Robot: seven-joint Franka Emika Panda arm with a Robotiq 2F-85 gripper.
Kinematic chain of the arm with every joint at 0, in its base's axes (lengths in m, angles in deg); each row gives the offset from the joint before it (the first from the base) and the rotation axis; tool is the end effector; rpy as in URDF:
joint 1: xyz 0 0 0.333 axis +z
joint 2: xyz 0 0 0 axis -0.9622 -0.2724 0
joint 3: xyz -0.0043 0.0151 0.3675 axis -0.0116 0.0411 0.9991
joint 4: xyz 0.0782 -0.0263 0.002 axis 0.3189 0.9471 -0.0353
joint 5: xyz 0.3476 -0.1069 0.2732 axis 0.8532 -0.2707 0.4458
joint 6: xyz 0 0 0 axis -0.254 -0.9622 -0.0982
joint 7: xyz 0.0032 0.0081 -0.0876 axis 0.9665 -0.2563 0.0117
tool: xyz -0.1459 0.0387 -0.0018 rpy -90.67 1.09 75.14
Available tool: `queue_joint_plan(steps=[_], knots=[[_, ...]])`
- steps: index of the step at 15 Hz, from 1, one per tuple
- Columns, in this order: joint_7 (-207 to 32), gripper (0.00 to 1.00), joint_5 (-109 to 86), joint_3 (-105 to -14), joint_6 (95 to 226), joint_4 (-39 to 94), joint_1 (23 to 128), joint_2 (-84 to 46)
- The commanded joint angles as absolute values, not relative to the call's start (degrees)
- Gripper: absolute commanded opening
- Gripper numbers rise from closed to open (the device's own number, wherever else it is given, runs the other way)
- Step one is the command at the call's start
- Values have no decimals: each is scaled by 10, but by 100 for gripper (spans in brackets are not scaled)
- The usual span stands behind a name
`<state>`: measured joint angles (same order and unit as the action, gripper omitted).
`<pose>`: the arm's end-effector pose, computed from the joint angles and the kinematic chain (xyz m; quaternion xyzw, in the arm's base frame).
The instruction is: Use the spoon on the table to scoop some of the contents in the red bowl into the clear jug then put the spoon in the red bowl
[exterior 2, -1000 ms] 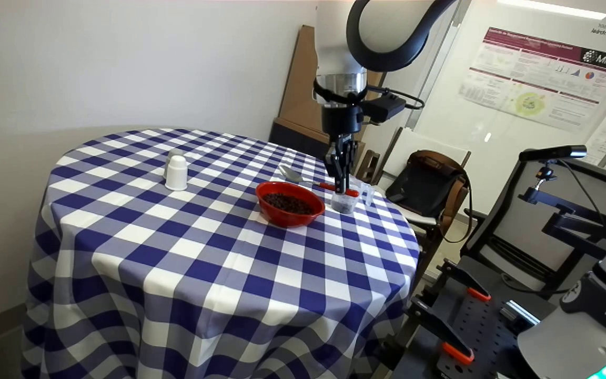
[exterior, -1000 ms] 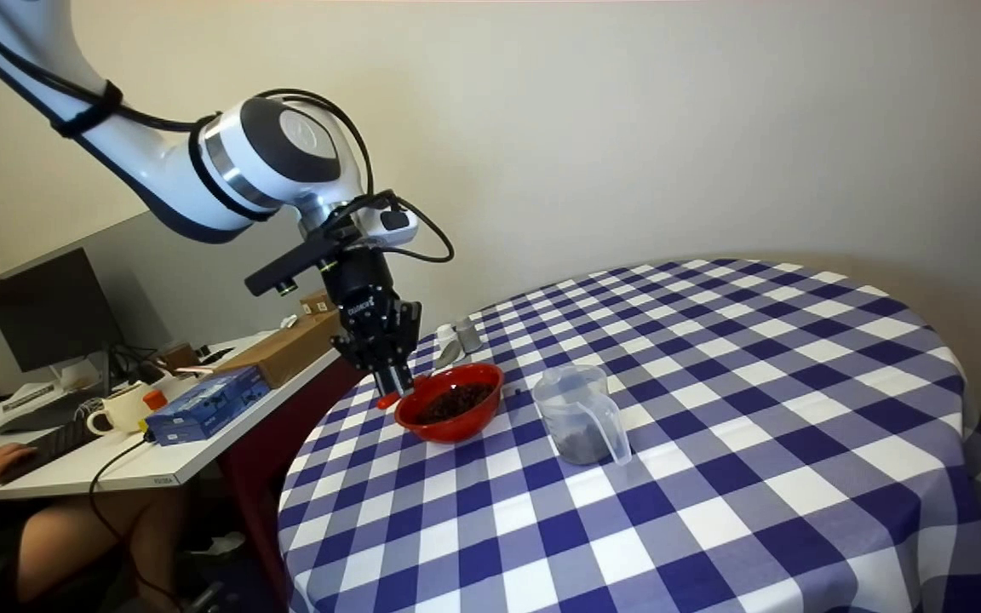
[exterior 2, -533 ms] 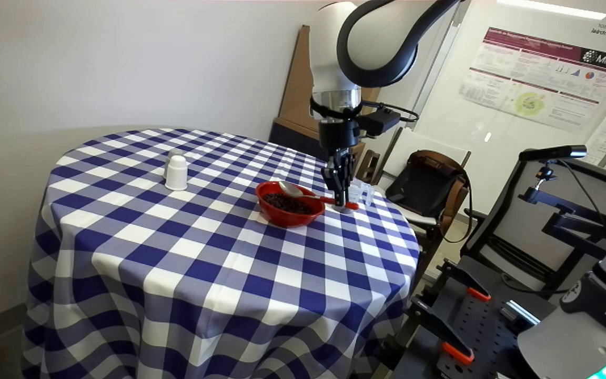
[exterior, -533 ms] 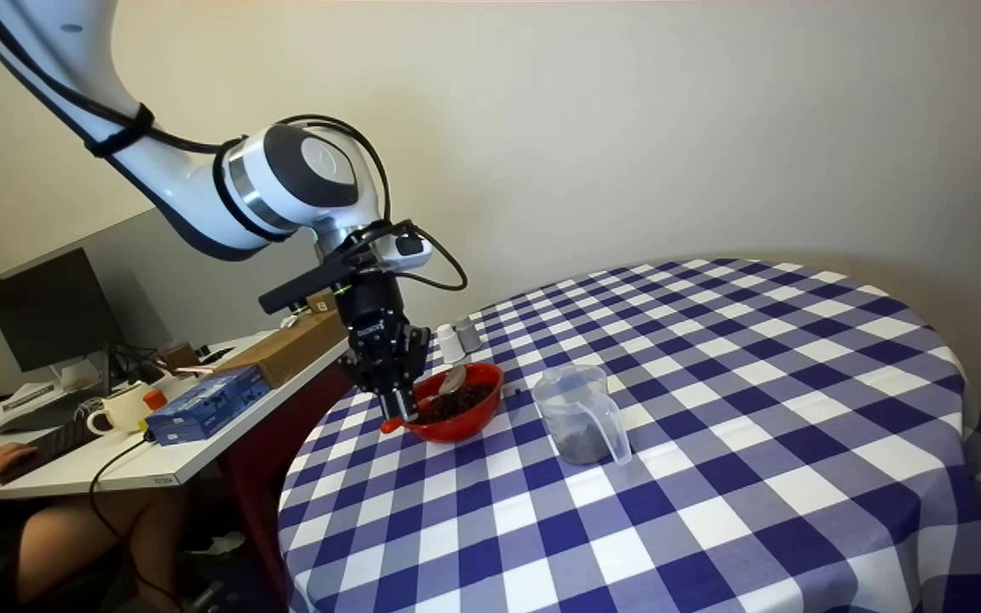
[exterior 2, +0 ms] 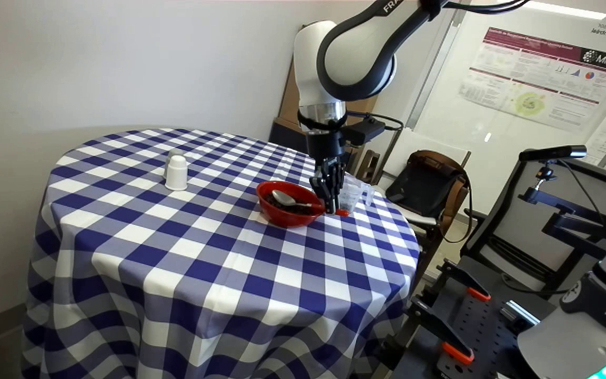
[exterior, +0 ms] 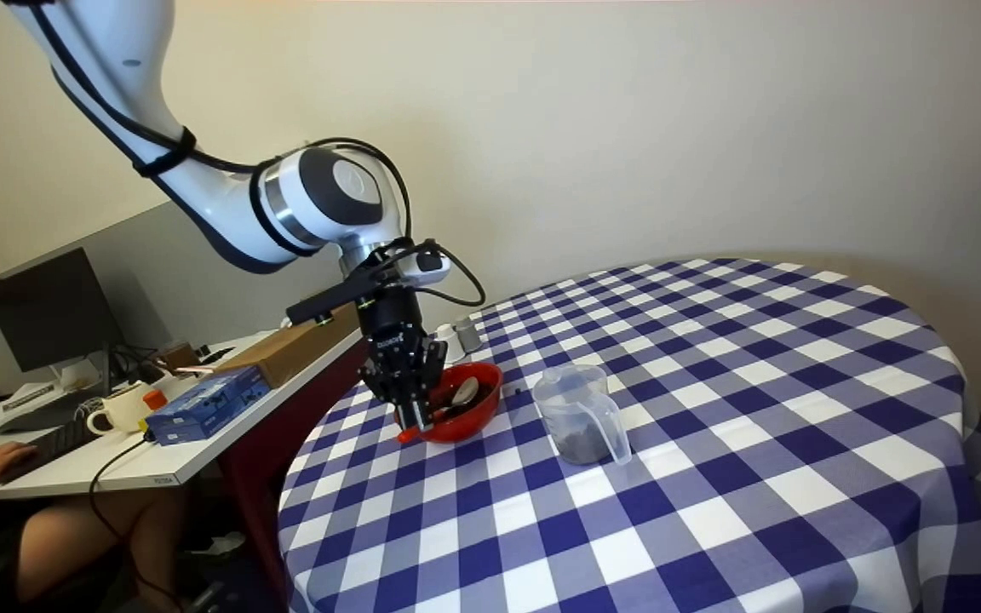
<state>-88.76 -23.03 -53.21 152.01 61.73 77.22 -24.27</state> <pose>0.5427 0.0352 0.1338 0.9740 0.0920 -0.1835 0.0956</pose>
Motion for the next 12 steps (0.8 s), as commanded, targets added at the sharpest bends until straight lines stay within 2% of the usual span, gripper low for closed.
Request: queue_joint_plan(steps=[1,8,9,12], knots=[[-873,45,-210,-536,1487,580,777,-266],[-874,95,-208,-535,1465,561,776,-276],[-872,99,-205,-534,1468,563,775,-270],[-885,100,-201,-534,1512,583,775,-240]])
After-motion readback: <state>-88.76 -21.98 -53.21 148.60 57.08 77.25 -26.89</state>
